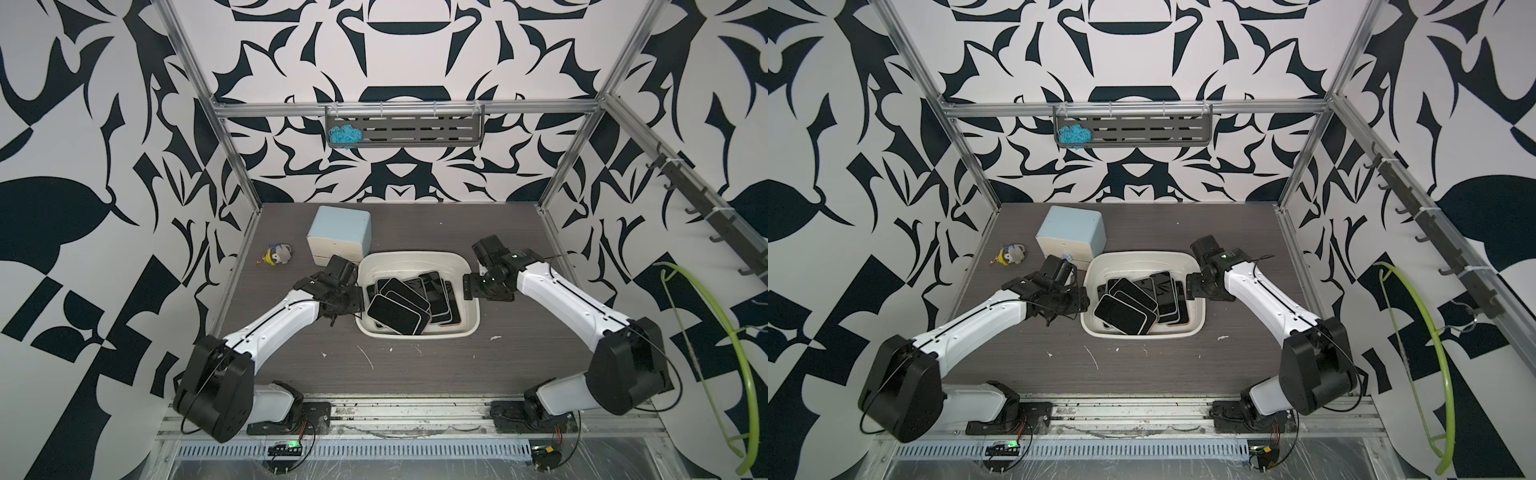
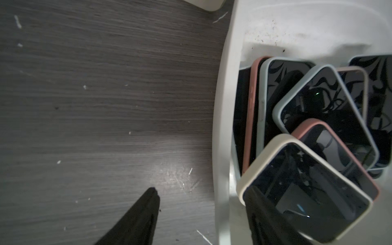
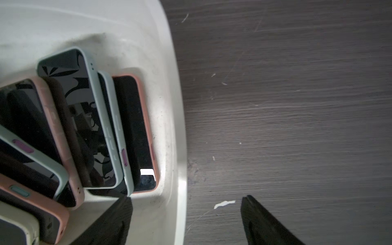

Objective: Take the phone out of the storage box
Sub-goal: Move the storage box to the center of the board.

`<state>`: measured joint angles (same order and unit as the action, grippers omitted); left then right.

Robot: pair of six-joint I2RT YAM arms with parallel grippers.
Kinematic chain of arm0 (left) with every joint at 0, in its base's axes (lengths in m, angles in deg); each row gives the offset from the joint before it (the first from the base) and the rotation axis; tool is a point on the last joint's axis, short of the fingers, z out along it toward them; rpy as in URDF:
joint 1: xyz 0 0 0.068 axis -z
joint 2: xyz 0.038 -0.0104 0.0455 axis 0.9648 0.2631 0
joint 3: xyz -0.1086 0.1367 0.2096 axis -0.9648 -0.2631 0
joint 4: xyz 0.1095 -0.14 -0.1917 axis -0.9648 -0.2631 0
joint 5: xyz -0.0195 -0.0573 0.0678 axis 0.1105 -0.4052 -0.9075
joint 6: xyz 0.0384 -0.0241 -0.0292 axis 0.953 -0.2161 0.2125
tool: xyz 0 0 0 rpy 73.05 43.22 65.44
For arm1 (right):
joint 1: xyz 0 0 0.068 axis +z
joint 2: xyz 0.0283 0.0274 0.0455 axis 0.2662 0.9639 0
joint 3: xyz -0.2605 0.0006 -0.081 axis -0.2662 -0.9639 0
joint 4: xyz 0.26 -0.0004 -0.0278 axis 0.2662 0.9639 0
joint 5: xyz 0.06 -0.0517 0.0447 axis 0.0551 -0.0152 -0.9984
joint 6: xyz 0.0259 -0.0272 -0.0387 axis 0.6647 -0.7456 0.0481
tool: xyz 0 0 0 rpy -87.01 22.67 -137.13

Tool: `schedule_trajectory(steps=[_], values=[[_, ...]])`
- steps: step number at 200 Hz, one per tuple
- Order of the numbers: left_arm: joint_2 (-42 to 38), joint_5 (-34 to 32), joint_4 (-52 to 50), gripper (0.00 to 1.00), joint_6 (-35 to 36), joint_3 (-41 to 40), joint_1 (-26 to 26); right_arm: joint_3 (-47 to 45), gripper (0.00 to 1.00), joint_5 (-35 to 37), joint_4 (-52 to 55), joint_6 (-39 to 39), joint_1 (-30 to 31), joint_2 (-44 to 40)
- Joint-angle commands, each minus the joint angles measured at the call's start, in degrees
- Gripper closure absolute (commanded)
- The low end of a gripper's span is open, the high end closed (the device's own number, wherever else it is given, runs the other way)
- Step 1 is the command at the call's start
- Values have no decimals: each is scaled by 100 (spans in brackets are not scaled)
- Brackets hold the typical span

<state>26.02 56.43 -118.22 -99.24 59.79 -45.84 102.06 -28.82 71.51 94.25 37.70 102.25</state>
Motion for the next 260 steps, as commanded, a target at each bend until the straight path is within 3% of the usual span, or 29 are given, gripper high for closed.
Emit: schedule_trajectory(steps=[1, 53, 68, 83, 95, 114, 128, 149, 208, 221, 242, 254, 260], values=[[194, -60, 152, 32, 81, 164, 10, -50, 14, -246, -327, 73, 7, 183], [742, 73, 360, 41, 12, 244, 33, -453, 22, -236, -840, 107, -185, 482], [954, 53, 387, 51, 6, 337, 163, -518, 29, -244, -902, 68, -294, 509], [1158, 63, 382, 73, -40, 467, 244, -512, 39, -279, -927, 22, -407, 548], [1340, 118, 387, 78, -94, 589, 279, -492, 41, -272, -955, -45, -479, 563], [1579, 74, 404, 88, -134, 838, 383, -434, 61, -305, -980, -94, -680, 562], [1805, 94, 414, 92, -122, 1113, 435, -379, 81, -429, -1028, -129, -885, 622], [2252, 167, 377, 96, -52, 1588, 467, -201, 100, -633, -1041, -175, -1217, 833], [3109, 103, -91, 95, 263, 2999, 479, 978, 100, -829, -970, -479, -1633, 1758], [3163, 87, -172, 86, 352, 3158, 484, 1315, 77, -705, -717, -608, -1632, 1931], [2919, 89, -237, 62, 350, 3100, 479, 1447, 54, -468, -534, -749, -1635, 1615], [2575, 96, -141, 56, 252, 2867, 486, 1448, 25, -399, -410, -844, -1610, 1259], [2368, 110, -72, 52, 187, 2717, 476, 1433, 17, -398, -396, -915, -1568, 1065]])
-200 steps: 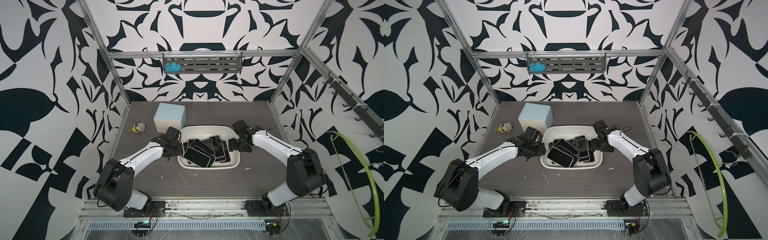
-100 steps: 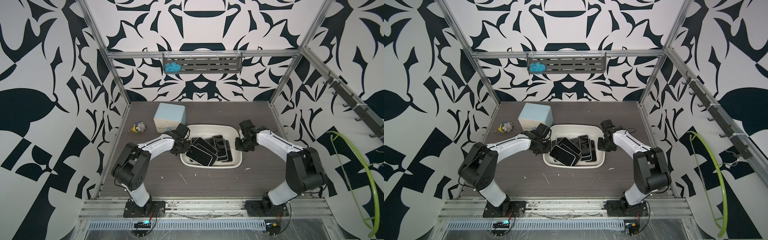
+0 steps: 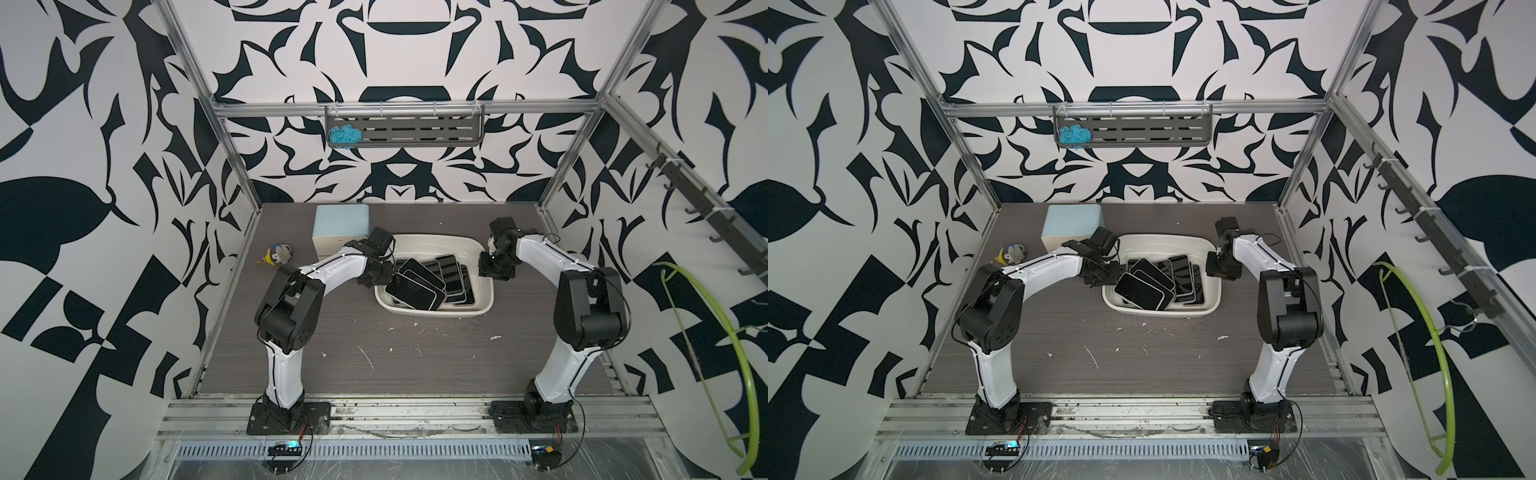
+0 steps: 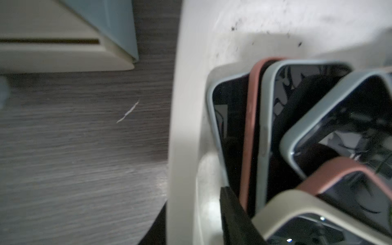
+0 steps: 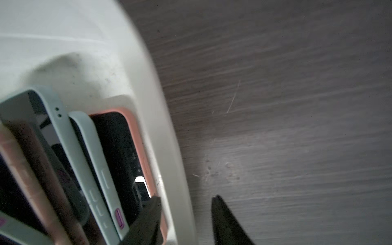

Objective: Take the phone out of the storage box
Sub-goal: Move the storage box to the center of the board.

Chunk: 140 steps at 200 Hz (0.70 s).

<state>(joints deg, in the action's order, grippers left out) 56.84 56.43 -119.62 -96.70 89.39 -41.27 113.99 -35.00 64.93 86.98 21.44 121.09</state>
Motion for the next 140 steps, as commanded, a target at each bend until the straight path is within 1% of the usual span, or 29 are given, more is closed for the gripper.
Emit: schedule_trajectory(steps=[1, 3, 6, 11, 23, 42, 53, 56, 57, 64, 71, 78, 88, 106, 140], values=[[-751, 113, 82, 51, -78, -269, 24, 238, 13, 220, 264, -206, 67, -855], [-824, 122, 104, 50, -93, -322, 27, 237, 10, 220, 258, -240, 94, -920], [-934, 126, 130, 48, -135, -397, 22, 237, 9, 224, 255, -312, 139, -1011], [-1117, 141, 174, 43, -189, -513, 27, 245, 8, 197, 255, -458, 232, -1144], [-1595, 204, 239, 39, -301, -812, 36, 267, 8, -56, 223, -908, 570, -1354], [-2422, 279, 307, 28, -386, -1350, 44, 283, 8, -390, 176, -1692, 1319, -1368], [-2907, 271, 274, 17, -487, -1662, 41, 121, 8, -289, -107, -2035, 1837, -1381], [-3017, 262, 265, 16, -505, -1740, 30, 43, 8, -256, -244, -2106, 1959, -1396], [-3072, 255, 260, 14, -508, -1769, 38, 17, 8, -251, -289, -2128, 1998, -1399], [-3375, 256, 253, 9, -526, -1950, 43, -134, 7, -208, -590, -2255, 2234, -1410], [-3678, 282, 231, 1, -537, -2118, 41, -222, 6, -92, -830, -2350, 2438, -1365], [-3985, 317, 209, 0, -532, -2276, 41, -223, 5, 77, -989, -2337, 2598, -1282], [-4365, 318, 156, 0, -556, -2496, 42, -91, 5, 133, -1069, -2264, 2706, -1070], [-4955, 217, 112, 0, -687, -2859, 30, 254, 5, 273, -966, -2160, 2858, -667], [-5953, 22, 139, 0, -827, -3403, 34, 650, 5, 475, -812, -2291, 3240, -112]])
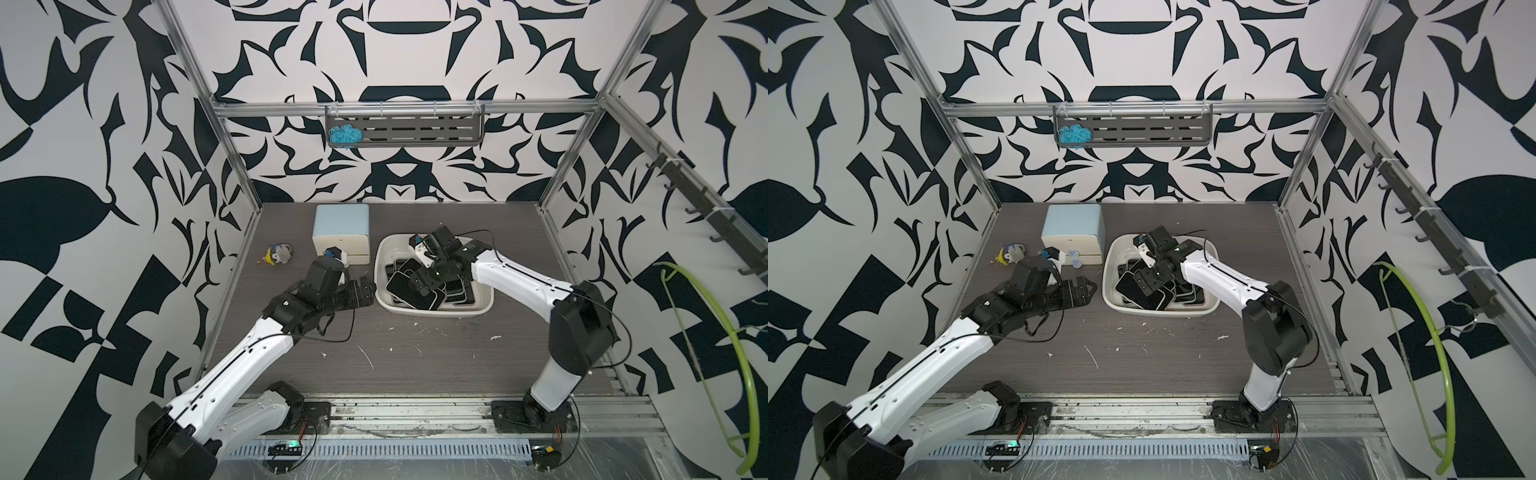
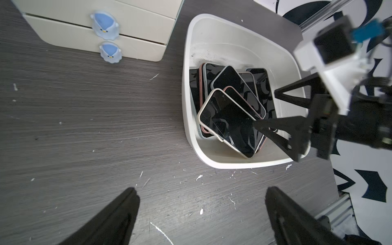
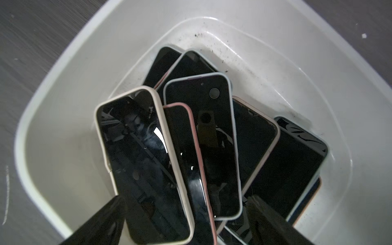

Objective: Take the phone out of the storage box
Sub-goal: Move the storage box to the center of the board, then pick up the phone from the storage box.

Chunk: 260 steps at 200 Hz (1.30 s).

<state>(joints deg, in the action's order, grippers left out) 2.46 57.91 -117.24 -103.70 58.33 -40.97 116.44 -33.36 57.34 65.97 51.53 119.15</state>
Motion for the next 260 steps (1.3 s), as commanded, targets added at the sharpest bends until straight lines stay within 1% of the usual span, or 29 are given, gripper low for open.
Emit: schedule_trajectory(steps=[1, 17, 44, 72, 125, 143, 155, 181, 213, 260], values=[[-539, -123, -94, 0, -128, -316, 5, 410, 5, 324, -47, -194, 244, 97], [-888, -256, -45, 0, -107, -539, 3, 499, 5, 554, 38, -260, 390, 291], [-1249, -454, -91, 0, 62, -726, -3, 625, 5, 675, 55, -273, 492, 512], [-1322, -468, -223, 0, 256, -737, -3, 855, 5, 662, 156, -251, 607, 716], [-1513, -486, -256, 0, 256, -838, 2, 1299, 4, 764, 534, -124, 774, 1117], [-1551, -509, -265, 0, 335, -881, 4, 1285, 3, 759, 540, 4, 785, 1108], [-1564, -574, -299, 0, 346, -892, -3, 1272, 1, 760, 585, 126, 785, 1096], [-1550, -580, -283, 0, 382, -908, 3, 1265, 1, 739, 753, 297, 785, 998], [-1538, -518, -250, 0, 416, -952, 1, 1154, 1, 707, 843, 355, 811, 827], [-1717, -474, -318, 0, 373, -1046, -1, 1073, 1, 793, 950, 329, 898, 863]])
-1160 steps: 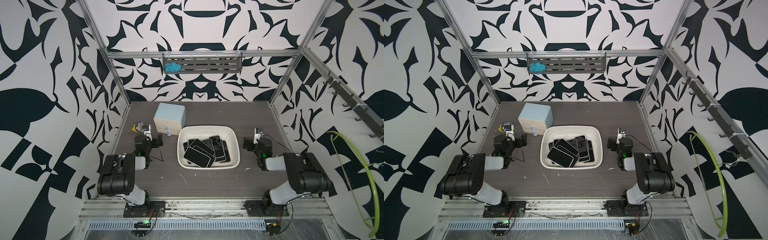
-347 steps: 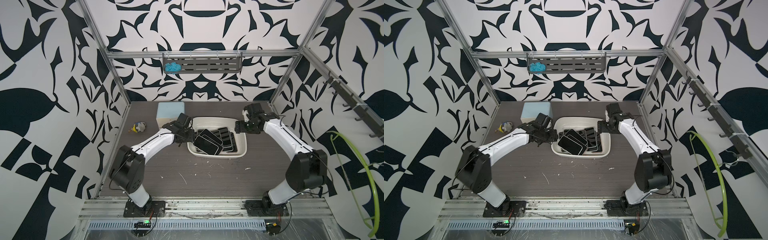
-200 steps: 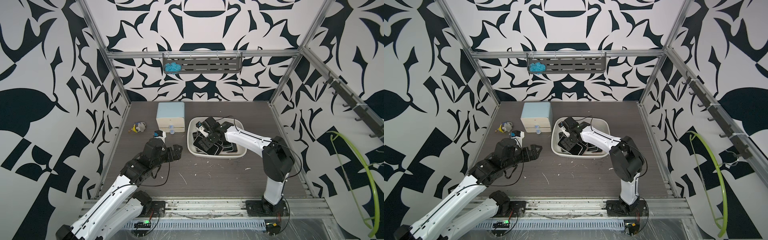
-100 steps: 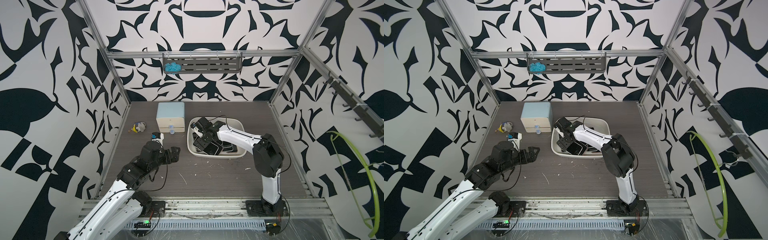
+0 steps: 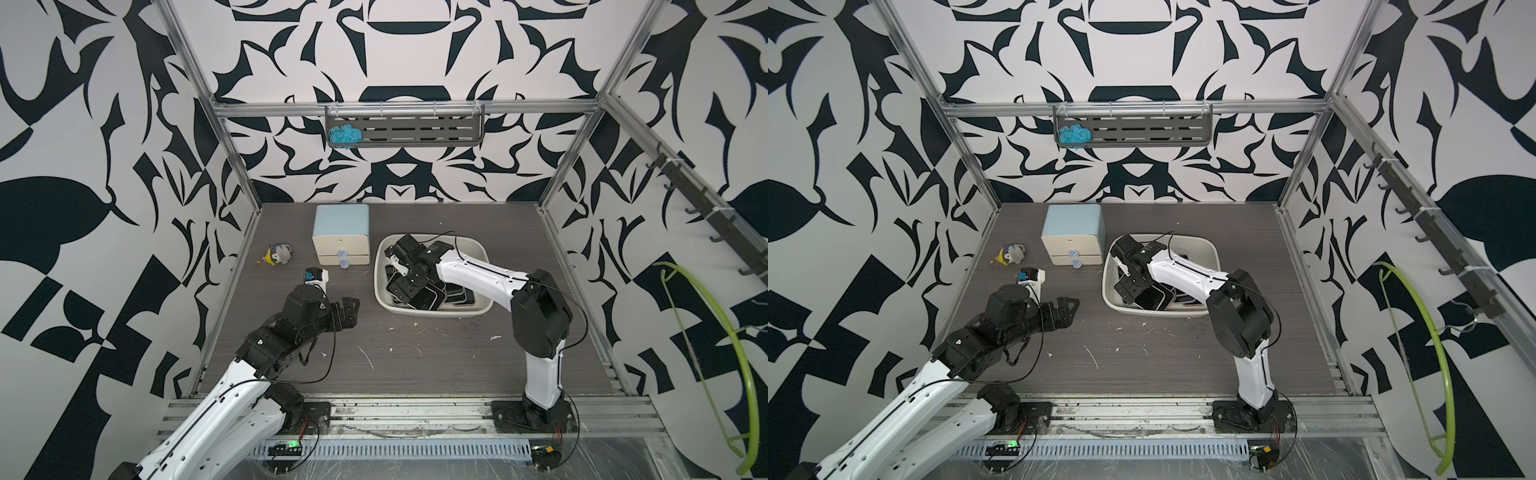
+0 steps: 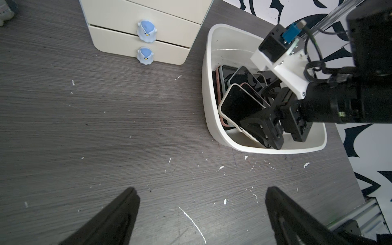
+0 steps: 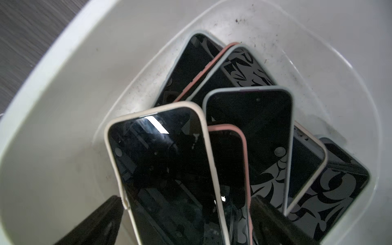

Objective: Take the phone out of the storage box
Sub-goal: Pick up the phone from the storage box.

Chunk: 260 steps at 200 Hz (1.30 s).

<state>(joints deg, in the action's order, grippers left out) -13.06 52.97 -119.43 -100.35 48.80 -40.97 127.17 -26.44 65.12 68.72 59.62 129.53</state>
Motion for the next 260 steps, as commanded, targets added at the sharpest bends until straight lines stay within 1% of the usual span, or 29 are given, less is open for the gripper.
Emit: schedule_trajectory(steps=[1, 56, 82, 103, 107, 118, 137, 153, 179, 191, 207, 234, 260], values=[[-168, 21, -103, 0, 39, -94, -2, 0, 1, 105, 169, 54, 94, -173], [-422, 9, -285, 0, -5, -189, 5, -156, 1, 265, 64, 207, 156, -9], [-503, -57, -271, 0, 1, -282, 6, -163, 1, 355, 13, 116, 165, 165], [-424, -28, -310, 0, 53, -252, 2, -75, 1, 372, 128, 57, 169, 325], [-406, -58, -341, 0, 64, -233, 3, -71, 1, 593, 139, 47, 170, 342], [-356, -93, -351, 0, 80, -212, -3, -26, 1, 694, 146, 6, 169, 410], [-220, 31, -210, 0, 109, -188, 3, 41, 1, 951, 116, -112, 159, 525], [-100, 57, -246, 0, 109, -117, -1, 118, 5, 1085, 75, -122, 161, 557], [34, 104, -166, 0, 232, -14, 0, 325, 18, 1063, 46, -122, 152, 611], [113, 115, -181, 0, 282, 47, -1, 395, 19, 986, 60, -67, 152, 613], [201, 146, -167, 0, 282, 67, 3, 382, 23, 953, -14, 3, 152, 544], [350, 215, -37, 0, 259, 77, 4, 395, 23, 1068, -22, 10, 129, 432], [485, 305, 75, 0, 206, 98, -3, 431, 32, 1215, -34, 74, 67, 360]])
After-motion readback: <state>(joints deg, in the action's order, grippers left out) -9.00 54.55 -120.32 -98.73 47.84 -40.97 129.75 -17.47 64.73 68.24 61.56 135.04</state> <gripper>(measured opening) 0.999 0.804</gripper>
